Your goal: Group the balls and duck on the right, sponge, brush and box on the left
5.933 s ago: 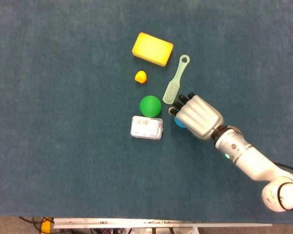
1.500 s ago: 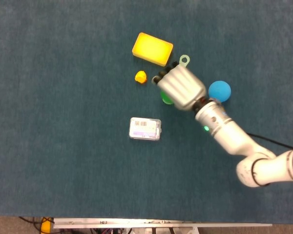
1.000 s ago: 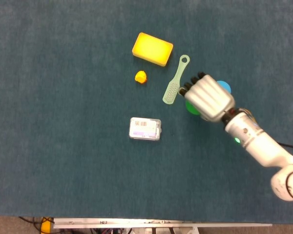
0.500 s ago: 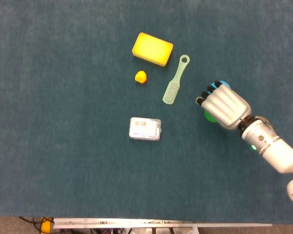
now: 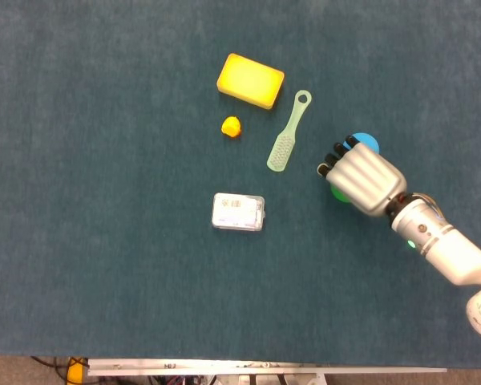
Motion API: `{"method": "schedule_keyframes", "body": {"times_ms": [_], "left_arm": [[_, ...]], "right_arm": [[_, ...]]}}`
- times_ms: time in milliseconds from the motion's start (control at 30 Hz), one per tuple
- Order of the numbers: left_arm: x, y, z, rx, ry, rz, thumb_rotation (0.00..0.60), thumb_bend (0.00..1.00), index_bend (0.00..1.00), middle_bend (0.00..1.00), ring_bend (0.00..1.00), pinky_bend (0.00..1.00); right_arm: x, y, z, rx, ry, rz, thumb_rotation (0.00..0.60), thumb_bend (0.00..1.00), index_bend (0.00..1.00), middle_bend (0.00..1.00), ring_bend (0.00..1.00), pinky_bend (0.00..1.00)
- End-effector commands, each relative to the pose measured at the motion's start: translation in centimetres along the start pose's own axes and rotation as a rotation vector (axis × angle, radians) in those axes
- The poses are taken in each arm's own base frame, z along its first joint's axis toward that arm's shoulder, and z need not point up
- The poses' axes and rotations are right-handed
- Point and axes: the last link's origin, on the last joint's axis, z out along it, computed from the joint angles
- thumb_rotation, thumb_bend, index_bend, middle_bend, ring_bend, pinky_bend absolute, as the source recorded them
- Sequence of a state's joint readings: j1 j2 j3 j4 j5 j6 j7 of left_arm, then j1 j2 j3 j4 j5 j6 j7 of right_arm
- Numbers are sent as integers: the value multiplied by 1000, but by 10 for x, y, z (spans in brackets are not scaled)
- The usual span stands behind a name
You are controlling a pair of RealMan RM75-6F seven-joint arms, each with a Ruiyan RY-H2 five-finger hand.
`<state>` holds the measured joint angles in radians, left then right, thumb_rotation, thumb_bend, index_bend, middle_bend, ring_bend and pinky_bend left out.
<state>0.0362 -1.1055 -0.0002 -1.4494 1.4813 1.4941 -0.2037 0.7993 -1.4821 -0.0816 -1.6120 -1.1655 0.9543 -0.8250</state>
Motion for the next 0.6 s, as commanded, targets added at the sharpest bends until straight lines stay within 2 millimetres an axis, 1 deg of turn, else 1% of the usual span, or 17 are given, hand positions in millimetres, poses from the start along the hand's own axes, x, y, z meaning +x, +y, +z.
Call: {"method": "schedule_keyframes", "body": {"times_ms": [33,133,200,600], "left_arm": [[-1,0,0,-1,-1,-1,600,246,139,186,202,34],[-1,1,1,-2,0,-2,600,246,139,186,202,34],[-1,1,1,-2,-1,-1,600,246,139,186,202,34],[1,1,1,-5,2,1,600,246,139,186,202,34]], "right_arm": [[0,0,0,2,-3,-3,600,78,357,392,271,298],[-2,-1,-1,5,-11,-10,600,78,278,371,246,282],[-1,-2,0,6,-10,-8,600,78,249,364,237,278],[6,-2,-1,3,16,12,600,78,248,355,235,276]]}}
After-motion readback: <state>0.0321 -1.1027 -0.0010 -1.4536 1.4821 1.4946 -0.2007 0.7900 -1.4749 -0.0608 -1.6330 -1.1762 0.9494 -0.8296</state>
